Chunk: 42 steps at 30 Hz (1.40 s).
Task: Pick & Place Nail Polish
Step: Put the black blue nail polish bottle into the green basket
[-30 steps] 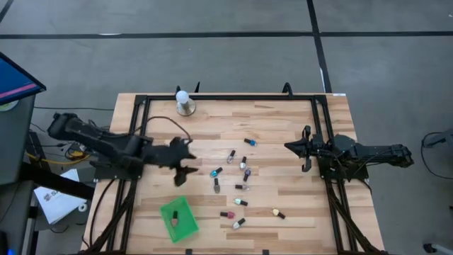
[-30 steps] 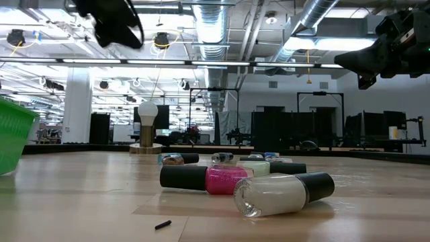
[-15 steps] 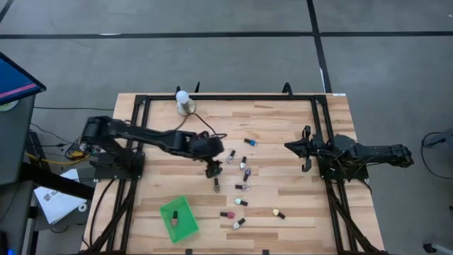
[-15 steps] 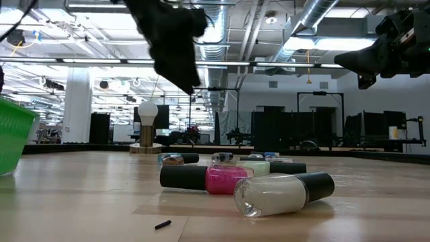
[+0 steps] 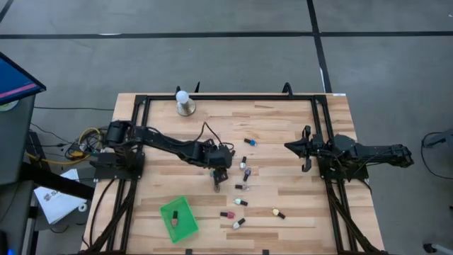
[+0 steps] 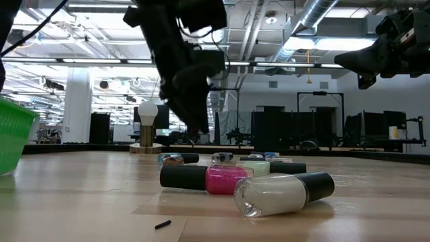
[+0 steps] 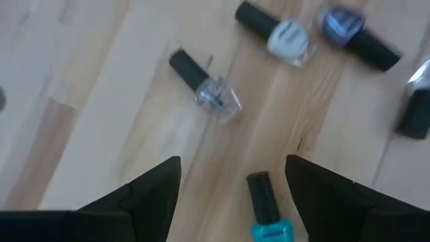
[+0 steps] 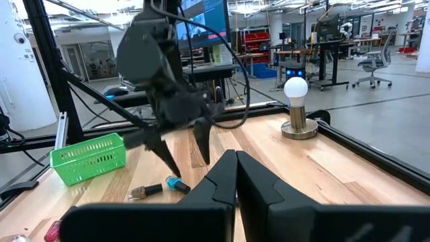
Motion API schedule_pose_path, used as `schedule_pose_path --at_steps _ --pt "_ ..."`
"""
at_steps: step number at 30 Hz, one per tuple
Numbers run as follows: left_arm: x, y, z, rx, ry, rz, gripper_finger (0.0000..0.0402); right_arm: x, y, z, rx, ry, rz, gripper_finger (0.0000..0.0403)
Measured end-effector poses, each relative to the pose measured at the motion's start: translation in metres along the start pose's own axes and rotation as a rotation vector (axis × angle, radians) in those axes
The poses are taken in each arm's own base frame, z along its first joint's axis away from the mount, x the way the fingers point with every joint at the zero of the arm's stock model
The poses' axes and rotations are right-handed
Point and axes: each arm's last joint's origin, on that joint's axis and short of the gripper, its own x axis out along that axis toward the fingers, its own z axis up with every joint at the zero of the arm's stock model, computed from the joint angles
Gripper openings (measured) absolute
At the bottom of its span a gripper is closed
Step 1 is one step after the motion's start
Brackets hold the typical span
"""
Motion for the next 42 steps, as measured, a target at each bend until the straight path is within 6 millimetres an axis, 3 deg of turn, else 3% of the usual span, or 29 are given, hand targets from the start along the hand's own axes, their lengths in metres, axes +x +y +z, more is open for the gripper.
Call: schedule_pose_path --at_steps 14,20,24,35,42 --pt "0.034 -0.009 -0.016 -0.033 0.116 0.02 0.0265 0.0 0.0 0.0 0.0 0.0 0.0 0.0" --pt "0.038 -0.012 -0.018 -0.032 0.141 -0.004 0.0261 0.0 0.0 0.0 0.0 0.0 0.0 0.0" --pt "0.038 -0.012 -0.019 -0.065 0.154 -0.01 0.0223 0.0 0.0 0.0 0.0 0.0 0.0 0.0" --pt "0.04 -0.01 -0.022 -0.075 0.187 -0.011 0.0048 0.0 0.0 0.0 0.001 0.0 0.0 0.0" --pt "0.039 -0.007 -0.022 -0.08 0.197 -0.014 0.0046 0.0 0.0 0.0 0.001 0.0 0.0 0.0"
